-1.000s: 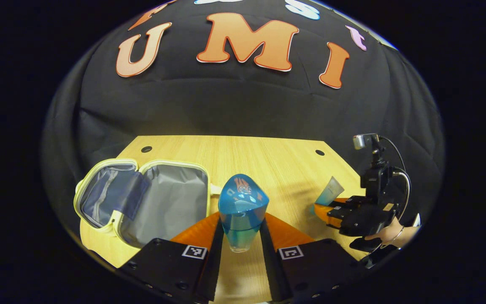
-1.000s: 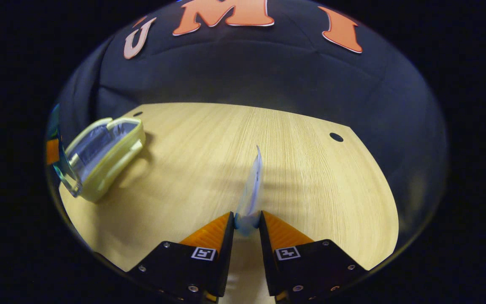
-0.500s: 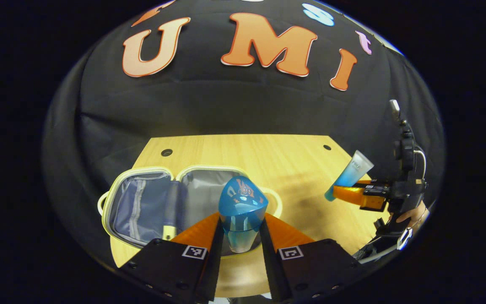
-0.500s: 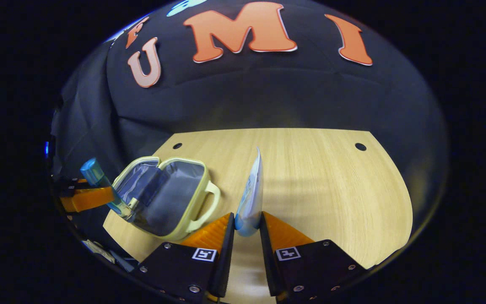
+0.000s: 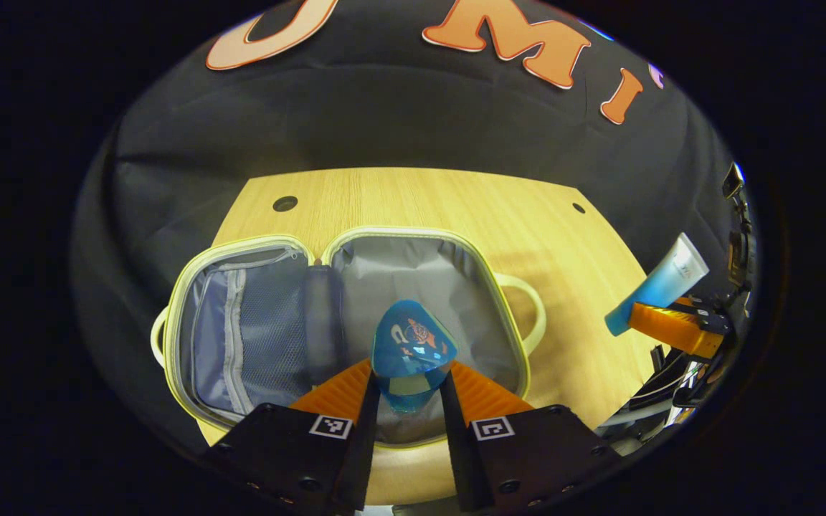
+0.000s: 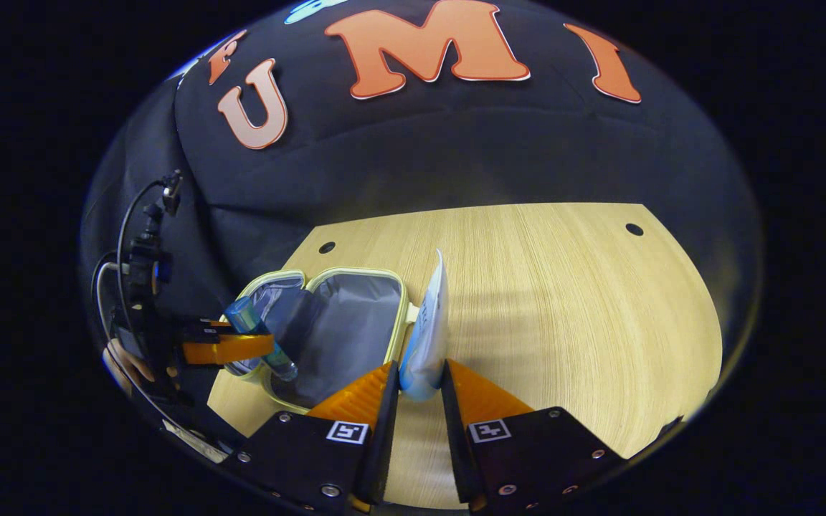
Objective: First open the suitcase, pack the skin care products into it, and then close the suitcase.
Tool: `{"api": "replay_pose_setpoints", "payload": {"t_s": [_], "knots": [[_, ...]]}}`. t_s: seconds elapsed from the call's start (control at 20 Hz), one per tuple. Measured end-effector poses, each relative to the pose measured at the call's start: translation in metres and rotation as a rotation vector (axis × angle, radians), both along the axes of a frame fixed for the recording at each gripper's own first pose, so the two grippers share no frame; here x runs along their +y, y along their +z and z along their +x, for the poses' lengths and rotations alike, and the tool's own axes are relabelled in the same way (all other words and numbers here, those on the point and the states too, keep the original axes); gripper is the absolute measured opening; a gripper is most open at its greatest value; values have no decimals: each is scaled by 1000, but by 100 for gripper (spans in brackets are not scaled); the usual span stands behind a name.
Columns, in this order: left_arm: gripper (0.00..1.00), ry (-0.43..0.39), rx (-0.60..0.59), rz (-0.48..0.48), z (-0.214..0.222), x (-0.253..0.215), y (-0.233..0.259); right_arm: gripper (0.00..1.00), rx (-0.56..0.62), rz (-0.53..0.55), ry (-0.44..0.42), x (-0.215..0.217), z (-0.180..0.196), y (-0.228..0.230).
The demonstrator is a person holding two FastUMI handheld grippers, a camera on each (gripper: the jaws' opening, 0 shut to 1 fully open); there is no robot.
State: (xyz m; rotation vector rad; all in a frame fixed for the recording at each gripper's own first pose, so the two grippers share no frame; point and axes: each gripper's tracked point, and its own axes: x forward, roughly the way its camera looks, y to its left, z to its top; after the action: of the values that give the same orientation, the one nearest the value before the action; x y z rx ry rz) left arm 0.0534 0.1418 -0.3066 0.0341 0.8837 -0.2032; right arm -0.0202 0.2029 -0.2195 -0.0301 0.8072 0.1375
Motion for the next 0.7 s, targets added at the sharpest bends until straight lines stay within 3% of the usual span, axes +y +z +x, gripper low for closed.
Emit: {"api": "replay_pose_setpoints", "payload": {"t_s": [0.25, 0.4, 0.65, 0.7], "knots": [[46, -43, 86, 38, 19, -13, -34, 37, 32, -20, -43, 2, -5, -10], [46, -27, 112, 48, 33, -12, -52, 37, 44, -35, -63, -2, -5, -13], [47, -50, 74, 124, 65, -12, -54, 37, 71, -41, -80, -7, 1, -20], [51, -53, 67, 137, 70, -13, -55, 37, 71, -39, -82, -7, 3, -21]]}}
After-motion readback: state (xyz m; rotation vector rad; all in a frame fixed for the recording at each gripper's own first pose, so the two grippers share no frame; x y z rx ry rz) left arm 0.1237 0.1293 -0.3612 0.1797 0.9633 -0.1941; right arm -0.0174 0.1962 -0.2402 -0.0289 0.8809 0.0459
